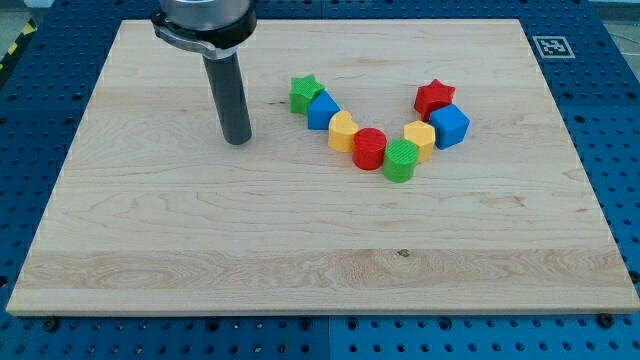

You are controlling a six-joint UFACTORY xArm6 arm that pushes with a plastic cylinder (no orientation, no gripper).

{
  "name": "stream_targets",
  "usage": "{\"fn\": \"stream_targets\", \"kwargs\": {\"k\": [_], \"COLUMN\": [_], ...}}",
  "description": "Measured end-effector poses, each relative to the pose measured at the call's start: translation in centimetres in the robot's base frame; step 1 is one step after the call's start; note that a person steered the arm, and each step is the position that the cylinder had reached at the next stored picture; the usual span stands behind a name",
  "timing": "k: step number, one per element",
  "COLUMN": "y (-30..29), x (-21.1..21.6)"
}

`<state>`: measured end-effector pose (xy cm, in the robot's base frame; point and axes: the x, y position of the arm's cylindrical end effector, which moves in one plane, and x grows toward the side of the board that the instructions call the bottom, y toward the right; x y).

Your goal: Move your arm to the left of the green star

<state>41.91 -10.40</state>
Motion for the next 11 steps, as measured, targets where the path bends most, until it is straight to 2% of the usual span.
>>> {"fn": "stream_targets", "kwargs": {"k": [5, 11], "y": [0.0, 0.0], "x": [-1.3, -4.7]}}
